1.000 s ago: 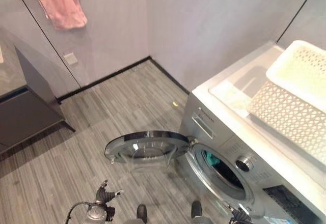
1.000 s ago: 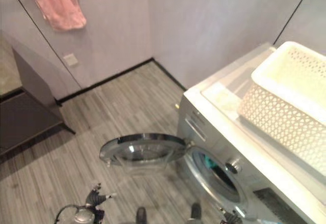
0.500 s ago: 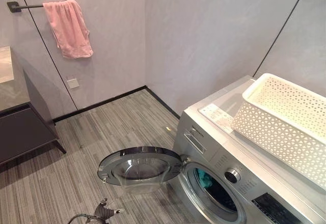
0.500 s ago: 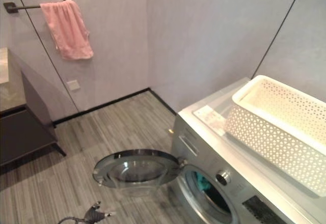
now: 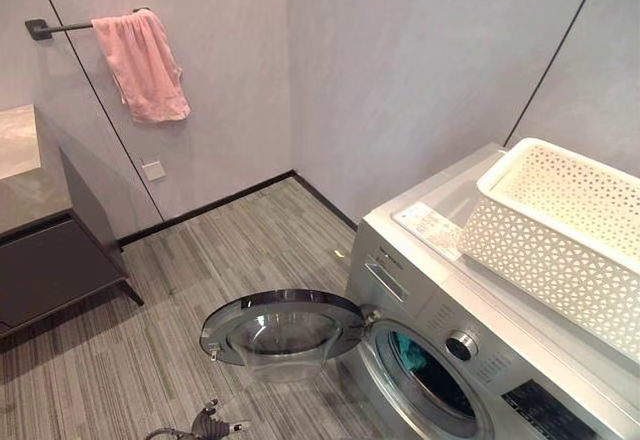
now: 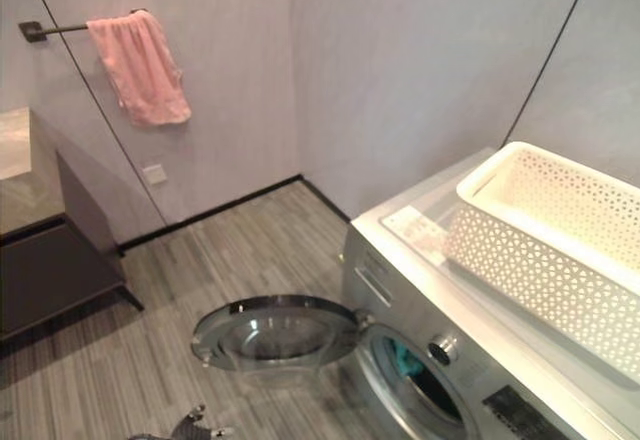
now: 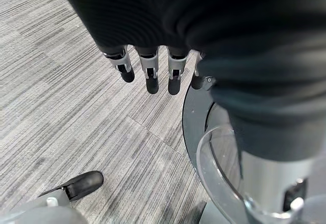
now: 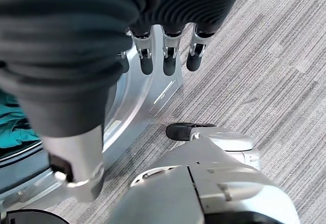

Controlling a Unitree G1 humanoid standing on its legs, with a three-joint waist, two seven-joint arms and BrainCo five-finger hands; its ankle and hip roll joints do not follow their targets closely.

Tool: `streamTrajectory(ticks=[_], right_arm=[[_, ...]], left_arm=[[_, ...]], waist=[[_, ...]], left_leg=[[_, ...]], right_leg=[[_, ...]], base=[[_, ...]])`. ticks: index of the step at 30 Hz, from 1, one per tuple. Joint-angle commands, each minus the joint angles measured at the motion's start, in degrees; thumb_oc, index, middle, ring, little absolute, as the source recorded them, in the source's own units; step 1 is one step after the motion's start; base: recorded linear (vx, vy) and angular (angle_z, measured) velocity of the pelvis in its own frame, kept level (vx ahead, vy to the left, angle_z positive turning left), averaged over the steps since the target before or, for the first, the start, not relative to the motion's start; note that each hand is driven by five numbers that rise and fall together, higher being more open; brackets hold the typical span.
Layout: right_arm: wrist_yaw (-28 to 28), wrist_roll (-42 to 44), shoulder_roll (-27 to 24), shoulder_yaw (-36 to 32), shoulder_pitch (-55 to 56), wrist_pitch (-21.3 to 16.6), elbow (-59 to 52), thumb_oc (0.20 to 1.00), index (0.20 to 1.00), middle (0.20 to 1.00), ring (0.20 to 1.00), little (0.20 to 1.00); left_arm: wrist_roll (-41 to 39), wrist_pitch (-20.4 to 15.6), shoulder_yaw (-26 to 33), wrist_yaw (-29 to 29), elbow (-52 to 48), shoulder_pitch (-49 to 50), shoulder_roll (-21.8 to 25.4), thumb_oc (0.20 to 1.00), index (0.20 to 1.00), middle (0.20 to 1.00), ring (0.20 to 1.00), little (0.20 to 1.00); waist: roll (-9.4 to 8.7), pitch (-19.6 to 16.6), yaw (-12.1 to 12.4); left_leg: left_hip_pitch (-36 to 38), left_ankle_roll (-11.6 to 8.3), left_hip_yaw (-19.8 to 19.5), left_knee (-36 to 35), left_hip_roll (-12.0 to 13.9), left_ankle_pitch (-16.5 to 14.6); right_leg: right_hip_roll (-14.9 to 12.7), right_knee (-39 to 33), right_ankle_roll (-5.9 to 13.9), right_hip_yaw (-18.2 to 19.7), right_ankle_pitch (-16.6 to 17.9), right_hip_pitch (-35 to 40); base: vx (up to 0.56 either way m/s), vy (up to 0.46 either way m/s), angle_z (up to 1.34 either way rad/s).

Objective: Grab the laundry basket,head to the washer,open it,put in the laundry and shut it.

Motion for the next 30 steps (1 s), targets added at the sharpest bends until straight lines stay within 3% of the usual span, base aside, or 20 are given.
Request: streamTrajectory(ticks=[1, 13, 19, 24, 30], right_arm=[[-0.4, -0.7, -1.3, -0.7, -4.0, -0.3, 4.5, 1.000, 1.000, 1.000, 1.000, 1.000], [-0.6, -1.0, -1.2, -0.4, -4.3, -0.2, 4.7, 1.000, 1.000, 1.000, 1.000, 1.000], [-0.5, -1.3, -1.7, -0.7, -4.7, 0.1, 4.7, 1.000, 1.000, 1.000, 1.000, 1.000], [0.0, -1.1, -2.2, -1.0, -6.1, 0.6, 4.6, 1.000, 1.000, 1.000, 1.000, 1.000], [0.5, -1.3, -4.0, -2.3, -7.0, 1.4, 4.9, 1.000, 1.000, 1.000, 1.000, 1.000]], left_arm=[[1.2, -0.7, 0.7, 0.0, 2.7, -4.6, -0.9, 1.000, 1.000, 1.000, 1.000, 1.000], [1.0, -0.7, 0.2, 0.1, 1.9, -4.4, -1.1, 1.000, 1.000, 1.000, 1.000, 1.000], [0.6, -0.6, 0.0, -0.4, 0.2, -4.3, -0.6, 1.000, 1.000, 1.000, 1.000, 1.000], [0.7, -0.9, -0.1, -0.4, 0.1, -4.6, 0.3, 1.000, 1.000, 1.000, 1.000, 1.000], [1.0, -1.1, -0.9, -1.1, -2.3, -5.6, 1.3, 1.000, 1.000, 1.000, 1.000, 1.000]], waist=[[2.16, 1.8, 2.2], [1.98, 1.9, 2.3], [1.37, 3.2, 2.7], [0.36, 4.8, 3.0], [-0.45, 6.3, 3.5]], left_leg=[[3.7, -2.39, 0.6, 0.7, 4.8, -3.3], [3.3, -2.23, 0.6, 1.1, 4.6, -3.4], [1.0, -1.42, 0.5, 5.5, 3.6, -5.4], [-2.0, 0.17, 1.4, 10.4, 0.8, -7.9], [-6.3, 1.24, 0.6, 15.8, -1.8, -10.1]], right_leg=[[-3.3, 0.5, 3.82, -1.3, 2.2, -3.7], [-3.2, 0.5, 3.83, -0.1, 2.1, -4.2], [-3.8, 0.5, 4.09, 1.2, 2.8, -5.2], [-5.9, 0.5, 5.14, 3.6, 5.0, -7.7], [-8.7, 0.5, 6.18, 2.8, 7.0, -8.8]], base=[[0.00, 0.000, 0.00], [0.00, 0.010, 0.00], [-0.05, 0.047, -0.01], [-0.08, 0.106, -0.03], [-0.08, 0.103, 0.10]])
